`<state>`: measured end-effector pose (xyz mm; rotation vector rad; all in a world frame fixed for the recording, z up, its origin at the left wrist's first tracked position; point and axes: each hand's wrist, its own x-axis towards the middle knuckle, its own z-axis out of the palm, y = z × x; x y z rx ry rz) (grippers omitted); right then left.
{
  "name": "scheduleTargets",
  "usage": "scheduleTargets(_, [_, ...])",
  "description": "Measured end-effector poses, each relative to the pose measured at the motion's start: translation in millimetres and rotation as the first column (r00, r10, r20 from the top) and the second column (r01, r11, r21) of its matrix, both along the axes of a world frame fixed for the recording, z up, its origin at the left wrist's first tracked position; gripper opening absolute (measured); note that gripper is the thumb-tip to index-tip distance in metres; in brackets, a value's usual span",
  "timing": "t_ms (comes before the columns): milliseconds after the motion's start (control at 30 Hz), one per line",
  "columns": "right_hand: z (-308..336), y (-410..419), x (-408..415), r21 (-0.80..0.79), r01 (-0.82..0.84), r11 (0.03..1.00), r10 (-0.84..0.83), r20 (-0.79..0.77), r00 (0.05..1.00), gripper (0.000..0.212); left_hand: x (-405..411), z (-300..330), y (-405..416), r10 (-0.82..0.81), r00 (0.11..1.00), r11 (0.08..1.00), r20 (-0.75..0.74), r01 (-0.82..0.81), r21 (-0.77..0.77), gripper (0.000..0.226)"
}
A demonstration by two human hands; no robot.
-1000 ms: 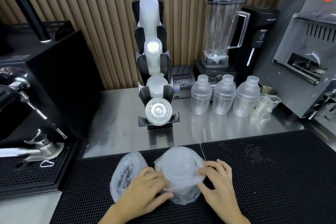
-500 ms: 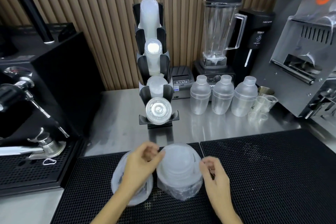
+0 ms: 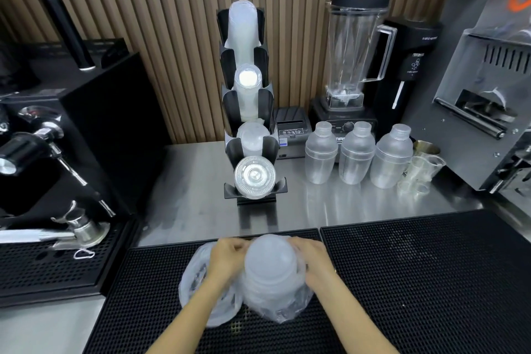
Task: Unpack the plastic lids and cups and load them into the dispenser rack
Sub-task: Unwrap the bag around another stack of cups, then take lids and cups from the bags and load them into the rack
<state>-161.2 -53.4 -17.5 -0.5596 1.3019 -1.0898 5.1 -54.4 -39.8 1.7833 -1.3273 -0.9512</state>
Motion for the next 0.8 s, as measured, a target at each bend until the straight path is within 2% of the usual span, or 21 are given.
scheduleTargets(33, [-4,-3,-5,0.052,-0.048,0.997,0.049,-0.021,0.999,0.007,0,-11,6,-0.03,0.994,0.998,0.109,0.036,-0.048,0.029])
scheduleTargets(100, [-17,-5,-13,0.09,-0.117,0.989,0.131,-0.174,0.976,0.019,1,-28,23,-0.045,0.96,0.985,0.277,0.089,-0.149,0.028])
scheduleTargets(167, [-28,-3,-19,0.023,-0.171,0.985,0.166,-0.403,0.9,0.029,3,-40,30,-0.077,0.937,0.971,0.339,0.148,-0.188,0.027])
scheduleTargets(200, [-32,-1,-21,-0.012,-0.191,0.981,0.157,-0.519,0.84,0.03,5,-38,29,-0.117,0.94,0.973,0.321,0.174,-0.153,0.031])
scheduleTargets(233, [-34,1,-23,-0.039,-0.2,0.979,0.135,-0.609,0.781,0.032,8,-31,26,-0.171,0.957,0.977,0.235,0.195,-0.085,0.035])
scheduleTargets(267, [-35,2,-26,-0.063,-0.198,0.978,0.109,-0.659,0.744,0.033,10,-21,22,-0.231,0.969,0.973,0.085,0.232,-0.011,0.039])
scheduleTargets(300, [-33,2,-27,-0.097,-0.18,0.979,0.073,-0.657,0.751,0.032,14,-9,18,-0.261,0.962,0.964,-0.078,0.264,0.025,0.043])
scheduleTargets(333, [-29,3,-27,-0.159,-0.136,0.978,0.011,-0.611,0.791,0.026,17,6,16,-0.26,0.946,0.964,-0.196,0.266,0.003,0.044])
scheduleTargets(367, [-23,6,-25,-0.242,-0.074,0.967,-0.071,-0.54,0.839,0.017,18,21,16,-0.253,0.934,0.968,-0.254,0.245,-0.061,0.044])
scheduleTargets(433, [-5,16,-15,-0.401,-0.003,0.916,-0.161,-0.375,0.913,0.01,13,45,23,-0.348,0.89,0.932,-0.295,0.293,-0.215,0.04])
scheduleTargets(467, [0,24,-9,-0.463,-0.027,0.886,-0.139,-0.319,0.938,0.019,8,52,28,-0.437,0.853,0.892,-0.285,0.371,-0.256,0.044])
scheduleTargets(533, [-4,43,3,-0.539,-0.162,0.827,-0.049,-0.357,0.933,0.044,-4,51,39,-0.573,0.808,0.812,-0.138,0.535,-0.233,0.074])
scheduleTargets(567, [-12,51,6,-0.534,-0.231,0.813,-0.023,-0.426,0.904,0.055,-6,42,41,-0.581,0.811,0.802,-0.06,0.559,-0.208,0.089])
scheduleTargets(633, [-33,62,6,-0.454,-0.315,0.833,0.041,-0.517,0.855,0.083,-8,23,47,-0.521,0.853,0.842,-0.027,0.508,-0.183,0.11])
scheduleTargets(667, [-41,65,5,-0.389,-0.338,0.857,0.088,-0.535,0.841,0.099,-8,14,48,-0.483,0.874,0.864,-0.05,0.466,-0.189,0.114])
scheduleTargets(733, [-50,67,5,-0.266,-0.378,0.887,0.139,-0.625,0.768,0.125,-9,-1,50,-0.463,0.88,0.879,-0.11,0.439,-0.188,0.107])
scheduleTargets(800, [-52,65,6,-0.233,-0.404,0.885,0.136,-0.699,0.702,0.128,-14,-11,51,-0.454,0.878,0.883,-0.15,0.422,-0.205,0.089])
